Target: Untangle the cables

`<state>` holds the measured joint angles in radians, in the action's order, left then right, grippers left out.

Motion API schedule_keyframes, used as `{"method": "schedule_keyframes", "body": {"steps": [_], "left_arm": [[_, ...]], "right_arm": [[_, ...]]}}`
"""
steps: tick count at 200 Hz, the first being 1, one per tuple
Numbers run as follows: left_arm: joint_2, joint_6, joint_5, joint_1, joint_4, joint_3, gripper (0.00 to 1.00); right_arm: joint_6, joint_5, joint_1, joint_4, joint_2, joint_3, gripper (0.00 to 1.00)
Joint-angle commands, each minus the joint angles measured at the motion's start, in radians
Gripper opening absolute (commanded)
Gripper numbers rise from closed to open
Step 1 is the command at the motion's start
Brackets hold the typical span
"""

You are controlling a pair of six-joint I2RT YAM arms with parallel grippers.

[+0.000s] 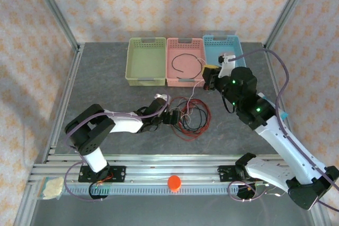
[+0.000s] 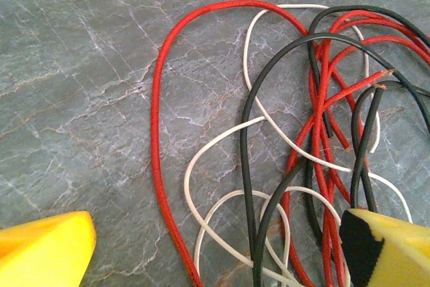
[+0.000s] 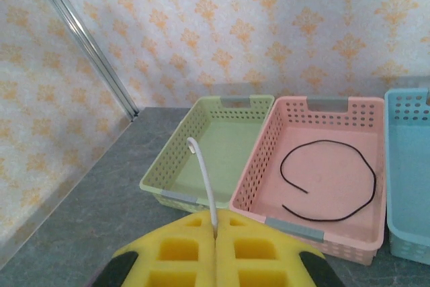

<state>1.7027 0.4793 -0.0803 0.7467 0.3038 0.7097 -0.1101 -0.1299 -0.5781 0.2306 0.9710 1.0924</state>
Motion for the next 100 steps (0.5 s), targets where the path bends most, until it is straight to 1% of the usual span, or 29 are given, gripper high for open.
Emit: {"method": "schedule_keyframes", "body": {"steps": [1, 100], "left_arm": [[0.056, -0.011, 0.036, 0.003, -0.051, 0.010, 0.95], [0.083, -0.008, 0.118, 0.007, -0.147, 0.032, 0.95]], "right_arm": [[0.020, 0.013, -0.005, 0.000, -0.027, 0.052, 0.00], [0.114, 0.119, -0.005, 0.036, -0.041, 0.233, 0.00]]}}
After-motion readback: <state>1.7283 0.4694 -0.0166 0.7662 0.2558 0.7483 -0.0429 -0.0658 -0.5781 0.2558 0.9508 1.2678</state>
